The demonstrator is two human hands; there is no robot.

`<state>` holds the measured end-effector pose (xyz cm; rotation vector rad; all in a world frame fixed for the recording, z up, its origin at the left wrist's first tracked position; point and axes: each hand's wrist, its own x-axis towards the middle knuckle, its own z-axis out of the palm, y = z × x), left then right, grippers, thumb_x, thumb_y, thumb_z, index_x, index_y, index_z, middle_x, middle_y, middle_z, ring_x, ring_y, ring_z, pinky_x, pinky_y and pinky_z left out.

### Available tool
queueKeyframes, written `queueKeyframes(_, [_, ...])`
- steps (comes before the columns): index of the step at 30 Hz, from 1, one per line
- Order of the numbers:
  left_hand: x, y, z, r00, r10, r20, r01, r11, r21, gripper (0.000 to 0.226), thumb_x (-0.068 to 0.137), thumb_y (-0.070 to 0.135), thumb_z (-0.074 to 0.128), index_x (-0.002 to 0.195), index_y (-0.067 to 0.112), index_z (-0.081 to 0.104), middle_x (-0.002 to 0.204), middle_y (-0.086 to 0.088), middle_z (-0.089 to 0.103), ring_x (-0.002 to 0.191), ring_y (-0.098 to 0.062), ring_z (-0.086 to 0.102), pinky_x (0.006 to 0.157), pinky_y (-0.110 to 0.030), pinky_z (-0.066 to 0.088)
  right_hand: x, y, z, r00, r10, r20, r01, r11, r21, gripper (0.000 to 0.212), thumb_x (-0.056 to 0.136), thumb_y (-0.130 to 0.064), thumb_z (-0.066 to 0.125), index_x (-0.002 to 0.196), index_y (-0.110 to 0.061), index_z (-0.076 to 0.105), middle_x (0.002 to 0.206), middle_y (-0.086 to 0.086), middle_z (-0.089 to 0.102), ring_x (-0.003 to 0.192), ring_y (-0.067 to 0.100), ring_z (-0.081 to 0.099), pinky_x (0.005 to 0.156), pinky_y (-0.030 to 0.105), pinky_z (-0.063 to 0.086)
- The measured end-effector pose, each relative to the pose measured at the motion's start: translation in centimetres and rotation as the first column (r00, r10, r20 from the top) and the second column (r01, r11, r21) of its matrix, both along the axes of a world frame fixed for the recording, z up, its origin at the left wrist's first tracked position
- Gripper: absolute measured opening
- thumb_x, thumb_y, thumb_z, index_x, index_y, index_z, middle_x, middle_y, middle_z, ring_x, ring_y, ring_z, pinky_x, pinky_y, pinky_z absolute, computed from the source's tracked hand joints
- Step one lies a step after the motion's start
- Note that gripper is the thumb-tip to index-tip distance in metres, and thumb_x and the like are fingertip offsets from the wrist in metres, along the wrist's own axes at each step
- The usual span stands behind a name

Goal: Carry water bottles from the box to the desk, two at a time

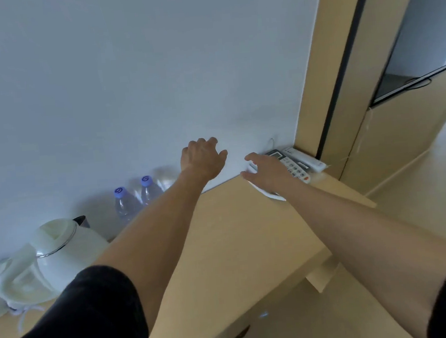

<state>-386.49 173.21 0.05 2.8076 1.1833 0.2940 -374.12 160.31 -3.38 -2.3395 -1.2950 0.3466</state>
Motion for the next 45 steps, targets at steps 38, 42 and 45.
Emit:
queueKeyframes(38, [55.7,-62.0,-5.9,0.379,-0.897,-0.226,0.882,0.425,-0.206,0.053,0.104,0.046,0.034,0.154,0.030,0.032,0.156,-0.010,0.040,0.138,-0.035,0.041,0.109,-0.043,0.036,35.3,-67.8,-1.9,0.330,-0.944,0.000,0.910,0.318,-0.268,0.065,0.096,-0.051,0.057,0.152,-0.026,0.037,0.155,0.006,0.040,0.138,0.025,0.044,0.111,0.041,0.040])
queueKeyframes(42, [64.5,-61.3,-4.8,0.376,-0.900,-0.221,0.884,0.420,-0.207,0.053,0.104,0.046,0.033,0.154,0.031,0.032,0.155,-0.008,0.040,0.139,-0.034,0.040,0.109,-0.041,0.035,43.5,-66.6,-0.9,0.331,-0.944,0.005,0.908,0.317,-0.274,0.065,0.096,-0.050,0.057,0.152,-0.027,0.037,0.155,0.005,0.040,0.139,0.024,0.042,0.112,0.039,0.039])
queueKeyframes(45, [70.6,-61.4,-3.6,0.373,-0.903,-0.214,0.889,0.414,-0.198,0.053,0.103,0.045,0.034,0.154,0.031,0.032,0.155,-0.008,0.040,0.140,-0.033,0.039,0.111,-0.041,0.033,49.2,-65.9,0.2,0.329,-0.944,0.007,0.911,0.316,-0.264,0.065,0.096,-0.051,0.056,0.153,-0.028,0.036,0.156,0.004,0.039,0.140,0.024,0.041,0.112,0.039,0.038])
